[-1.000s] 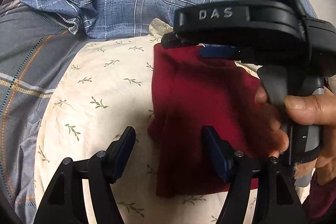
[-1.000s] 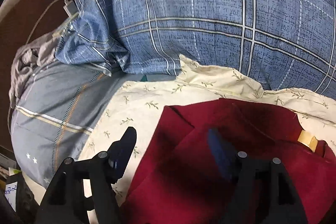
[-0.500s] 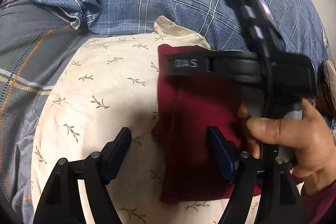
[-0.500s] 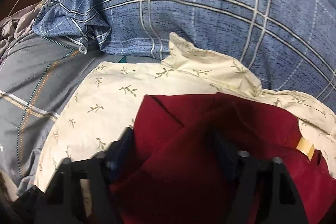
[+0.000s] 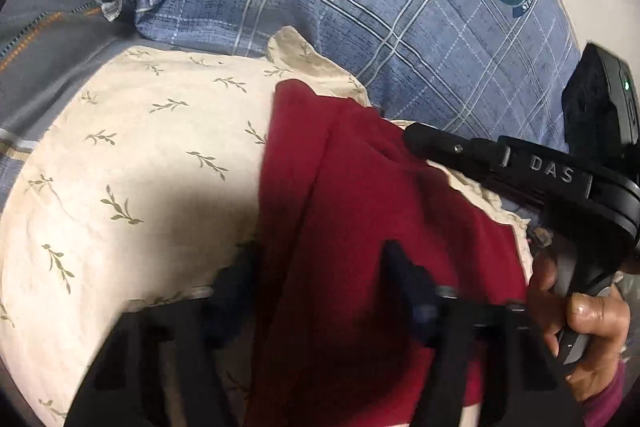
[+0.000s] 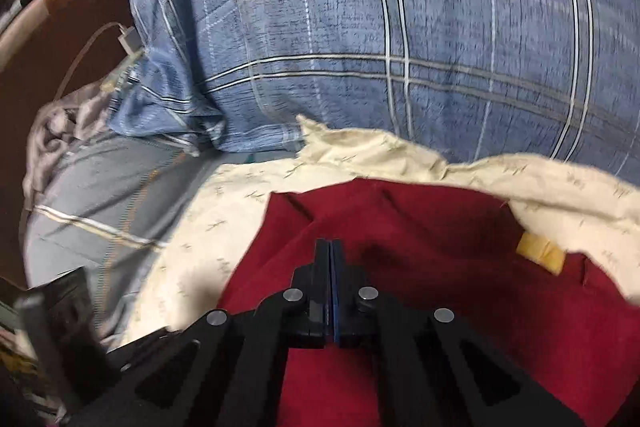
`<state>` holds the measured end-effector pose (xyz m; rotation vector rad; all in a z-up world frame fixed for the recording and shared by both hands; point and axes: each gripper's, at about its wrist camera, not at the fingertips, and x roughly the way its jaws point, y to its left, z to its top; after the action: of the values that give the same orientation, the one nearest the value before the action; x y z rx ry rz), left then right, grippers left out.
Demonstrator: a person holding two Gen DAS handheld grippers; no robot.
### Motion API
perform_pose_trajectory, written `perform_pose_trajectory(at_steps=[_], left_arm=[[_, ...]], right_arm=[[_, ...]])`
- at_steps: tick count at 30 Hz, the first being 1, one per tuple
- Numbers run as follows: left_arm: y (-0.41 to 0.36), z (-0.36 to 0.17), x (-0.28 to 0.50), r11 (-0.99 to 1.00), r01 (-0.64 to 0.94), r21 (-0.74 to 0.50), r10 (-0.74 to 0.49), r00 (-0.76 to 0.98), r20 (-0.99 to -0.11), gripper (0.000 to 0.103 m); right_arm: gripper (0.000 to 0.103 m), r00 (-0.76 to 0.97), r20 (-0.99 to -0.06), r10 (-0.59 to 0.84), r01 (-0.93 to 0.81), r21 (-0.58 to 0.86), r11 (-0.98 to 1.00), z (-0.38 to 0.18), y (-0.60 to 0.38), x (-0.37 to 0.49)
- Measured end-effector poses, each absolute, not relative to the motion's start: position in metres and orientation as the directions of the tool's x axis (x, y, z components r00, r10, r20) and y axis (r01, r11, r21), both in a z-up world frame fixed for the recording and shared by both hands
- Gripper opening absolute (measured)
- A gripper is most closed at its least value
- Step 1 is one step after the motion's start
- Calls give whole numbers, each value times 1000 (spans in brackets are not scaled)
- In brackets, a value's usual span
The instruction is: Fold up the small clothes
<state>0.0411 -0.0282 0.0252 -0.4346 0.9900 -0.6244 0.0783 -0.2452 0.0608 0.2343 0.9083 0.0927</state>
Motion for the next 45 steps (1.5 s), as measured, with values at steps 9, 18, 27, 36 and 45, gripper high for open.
perform_pose_trajectory(at_steps=[9, 18, 27, 36, 45], left_arm=[[-29, 62, 10, 692, 461, -556, -721, 482, -497, 38], [-38, 72, -8, 725, 522, -449, -688, 519, -507, 38], [-41, 60, 1, 773, 455, -442, -630, 470, -618, 54], [-38, 54, 7, 772, 399, -494, -635, 447, -631, 73], [-75, 103, -46, 690, 563, -455, -719, 459, -522, 28]], right_arm=[[75, 591, -746, 307, 14, 391, 920, 75, -244, 86], [88, 367, -918, 148, -30, 147, 989, 51, -213, 123], [76, 298, -953, -57, -116, -95, 989, 5, -186, 140], [21, 514, -844, 155, -45, 154, 987, 53, -237, 90], [19, 675, -664, 322, 25, 456, 889, 94, -310, 12]])
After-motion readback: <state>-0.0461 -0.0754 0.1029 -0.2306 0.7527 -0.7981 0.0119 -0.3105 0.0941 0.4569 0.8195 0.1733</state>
